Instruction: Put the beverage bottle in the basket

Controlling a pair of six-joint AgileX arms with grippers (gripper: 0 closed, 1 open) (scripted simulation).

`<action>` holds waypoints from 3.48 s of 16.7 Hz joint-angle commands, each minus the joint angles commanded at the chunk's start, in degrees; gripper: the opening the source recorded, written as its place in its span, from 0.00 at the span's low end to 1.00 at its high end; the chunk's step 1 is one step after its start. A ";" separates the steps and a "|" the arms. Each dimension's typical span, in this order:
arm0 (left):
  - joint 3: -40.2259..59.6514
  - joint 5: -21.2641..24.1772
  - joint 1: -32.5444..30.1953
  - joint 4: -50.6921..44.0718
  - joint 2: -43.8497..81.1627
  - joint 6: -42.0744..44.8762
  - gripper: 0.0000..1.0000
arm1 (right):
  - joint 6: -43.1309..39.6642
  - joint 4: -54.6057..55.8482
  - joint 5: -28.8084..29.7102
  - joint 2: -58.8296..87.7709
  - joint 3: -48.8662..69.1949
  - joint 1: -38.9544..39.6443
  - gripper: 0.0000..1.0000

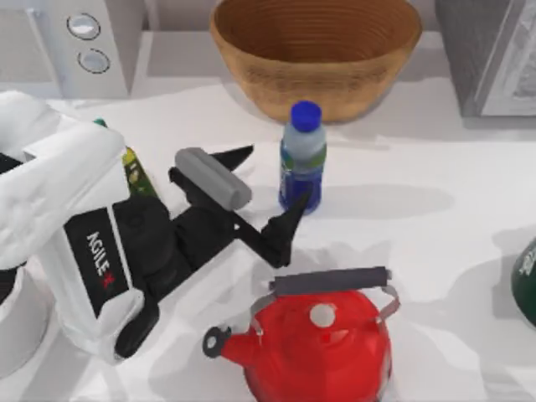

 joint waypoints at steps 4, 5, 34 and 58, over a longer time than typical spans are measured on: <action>-0.16 0.03 0.13 1.26 1.88 0.00 1.00 | 0.00 0.00 0.00 0.00 0.00 0.00 1.00; -0.16 0.03 0.13 1.26 1.88 0.00 1.00 | 0.00 0.00 0.00 0.00 0.00 0.00 1.00; 16.72 -2.99 -2.95 -11.32 6.11 -0.08 0.02 | 0.00 0.00 0.00 0.00 0.00 0.00 1.00; -10.99 3.67 0.22 -18.69 -25.86 -0.83 0.00 | 0.00 0.00 0.00 0.00 0.00 0.00 1.00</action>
